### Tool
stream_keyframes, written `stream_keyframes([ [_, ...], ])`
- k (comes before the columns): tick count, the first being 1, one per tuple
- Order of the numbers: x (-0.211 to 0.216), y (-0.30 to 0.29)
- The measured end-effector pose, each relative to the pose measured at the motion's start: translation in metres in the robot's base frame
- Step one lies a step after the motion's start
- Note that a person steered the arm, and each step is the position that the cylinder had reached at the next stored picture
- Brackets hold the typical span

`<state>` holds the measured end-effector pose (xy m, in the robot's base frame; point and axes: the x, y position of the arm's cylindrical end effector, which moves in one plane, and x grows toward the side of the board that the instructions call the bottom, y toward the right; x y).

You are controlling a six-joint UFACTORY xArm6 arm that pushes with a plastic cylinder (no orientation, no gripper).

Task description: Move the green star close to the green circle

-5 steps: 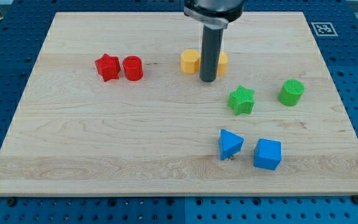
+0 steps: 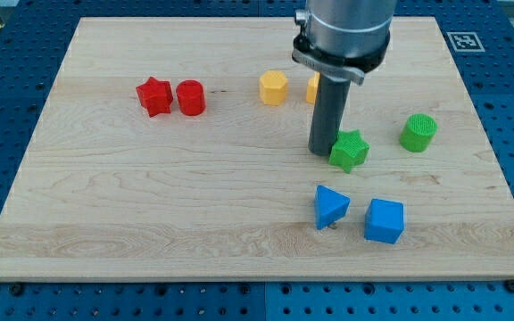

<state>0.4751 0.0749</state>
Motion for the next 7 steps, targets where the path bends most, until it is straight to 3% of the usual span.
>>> stream_keyframes([
  [7,0.047,0.006],
])
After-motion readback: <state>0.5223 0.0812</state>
